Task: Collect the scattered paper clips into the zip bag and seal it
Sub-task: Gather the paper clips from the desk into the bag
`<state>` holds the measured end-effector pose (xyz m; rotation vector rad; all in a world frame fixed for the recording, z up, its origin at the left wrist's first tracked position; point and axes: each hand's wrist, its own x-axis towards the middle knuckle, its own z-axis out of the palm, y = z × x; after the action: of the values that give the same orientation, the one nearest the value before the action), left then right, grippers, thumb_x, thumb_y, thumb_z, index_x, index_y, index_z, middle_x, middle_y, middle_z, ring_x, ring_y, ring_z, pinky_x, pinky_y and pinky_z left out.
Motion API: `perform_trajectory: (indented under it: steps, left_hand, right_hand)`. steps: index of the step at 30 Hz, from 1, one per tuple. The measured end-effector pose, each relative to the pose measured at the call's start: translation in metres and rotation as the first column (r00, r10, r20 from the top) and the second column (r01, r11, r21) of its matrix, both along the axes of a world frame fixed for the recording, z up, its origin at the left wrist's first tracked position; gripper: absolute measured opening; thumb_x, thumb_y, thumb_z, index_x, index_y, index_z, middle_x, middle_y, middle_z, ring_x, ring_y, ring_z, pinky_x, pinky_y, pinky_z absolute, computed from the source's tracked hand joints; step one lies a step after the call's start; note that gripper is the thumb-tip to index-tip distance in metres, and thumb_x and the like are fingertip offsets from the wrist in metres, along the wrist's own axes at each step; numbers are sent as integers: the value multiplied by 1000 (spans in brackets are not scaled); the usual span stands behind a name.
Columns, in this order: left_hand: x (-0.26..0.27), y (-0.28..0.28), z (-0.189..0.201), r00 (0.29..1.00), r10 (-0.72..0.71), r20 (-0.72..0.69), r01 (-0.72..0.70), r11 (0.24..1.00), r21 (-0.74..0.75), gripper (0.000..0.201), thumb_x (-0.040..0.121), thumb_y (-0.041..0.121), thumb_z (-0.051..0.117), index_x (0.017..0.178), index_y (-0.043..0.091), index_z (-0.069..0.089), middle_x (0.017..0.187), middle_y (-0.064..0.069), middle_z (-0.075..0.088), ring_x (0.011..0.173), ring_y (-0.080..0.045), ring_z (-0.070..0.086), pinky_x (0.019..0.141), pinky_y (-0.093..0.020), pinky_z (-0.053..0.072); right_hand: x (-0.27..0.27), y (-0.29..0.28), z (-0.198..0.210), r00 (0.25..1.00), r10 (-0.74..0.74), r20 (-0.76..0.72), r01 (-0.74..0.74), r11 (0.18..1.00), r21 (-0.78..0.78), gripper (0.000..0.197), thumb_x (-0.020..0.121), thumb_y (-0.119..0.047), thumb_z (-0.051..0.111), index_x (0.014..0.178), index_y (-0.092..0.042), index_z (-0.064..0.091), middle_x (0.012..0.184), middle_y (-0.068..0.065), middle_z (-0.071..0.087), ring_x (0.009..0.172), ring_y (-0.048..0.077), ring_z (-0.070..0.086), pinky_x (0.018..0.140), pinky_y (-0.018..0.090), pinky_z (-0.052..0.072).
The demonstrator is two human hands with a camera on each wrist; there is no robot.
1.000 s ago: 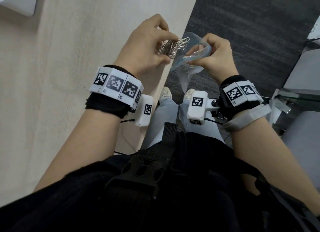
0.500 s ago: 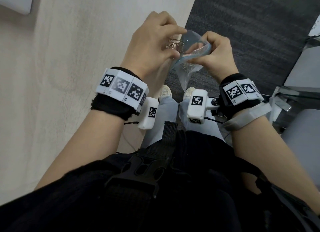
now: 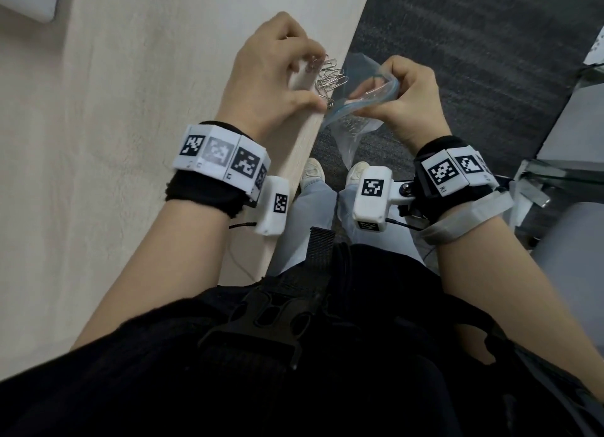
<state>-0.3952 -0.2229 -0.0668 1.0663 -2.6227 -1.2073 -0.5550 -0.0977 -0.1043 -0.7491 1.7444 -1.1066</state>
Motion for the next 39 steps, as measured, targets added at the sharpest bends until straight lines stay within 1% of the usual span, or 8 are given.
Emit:
perform_trajectory:
  steps: [2,6,11,16,20,27,34,39]
  left_hand:
    - [-7,4,-2,1000,-3,-13,3,1000,7,45,64,38,79,99,12,70,101,-11,59,82,-14,50,74,-35,50]
    - [-18,11,-6,999,-32,-14,31,999,-15,23,73,20,75,95,11,72,97,-10,63,80,-13,53,77,-39,52]
    - [-26,20,-5,997,-44,-65,45,999,18,26,73,6,70,98,7,71,95,-11,67,81,-19,62,78,-38,54]
    - [-25,20,-1,990,37,-134,-22,993,119,30,74,-6,63,100,6,71,94,-6,68,84,-14,65,77,-23,56]
    - [-23,21,4,964,203,-172,-176,971,163,29,74,-2,55,95,8,72,88,-1,69,80,-9,65,72,-16,54]
    - [-32,26,7,936,332,-117,-312,937,157,17,78,11,61,90,14,72,83,1,69,70,1,61,66,-8,49]
    - [-50,37,11,940,340,16,-339,929,149,15,79,21,61,89,15,71,79,-3,69,70,-18,69,72,-37,59]
    - [-66,51,22,916,379,129,-389,919,58,33,79,38,63,99,12,68,92,-8,69,86,-22,66,82,-37,55]
  right_hand:
    - [-1,1,-1,1000,-4,1,4,1000,-3,36,58,-20,86,68,-28,52,85,18,71,78,26,68,74,37,55]
    - [-2,2,-1,1000,-3,5,3,1000,-3,38,60,-12,86,68,-26,52,80,6,69,74,16,65,69,28,53]
    - [-4,5,-2,999,-17,34,18,1000,-14,37,59,-12,87,68,-25,53,75,-5,67,66,3,62,65,21,50]
    - [-9,9,-3,999,-33,41,34,999,-21,40,59,-10,87,67,-25,51,77,3,70,71,13,66,68,29,54]
    - [-13,13,-3,998,-54,43,54,999,5,38,60,-7,88,65,-20,52,64,-12,65,60,-4,60,59,13,47]
    - [-23,26,4,997,-66,28,66,998,-1,36,60,-13,89,65,-21,54,64,-12,66,64,2,62,63,21,53]
    - [-49,45,33,998,-64,-15,64,998,2,38,59,-17,88,64,-22,52,73,-2,64,67,5,60,62,18,48]
    - [-67,56,60,997,-51,-65,50,999,-9,41,48,-40,84,61,-24,49,81,20,65,75,23,60,71,48,53]
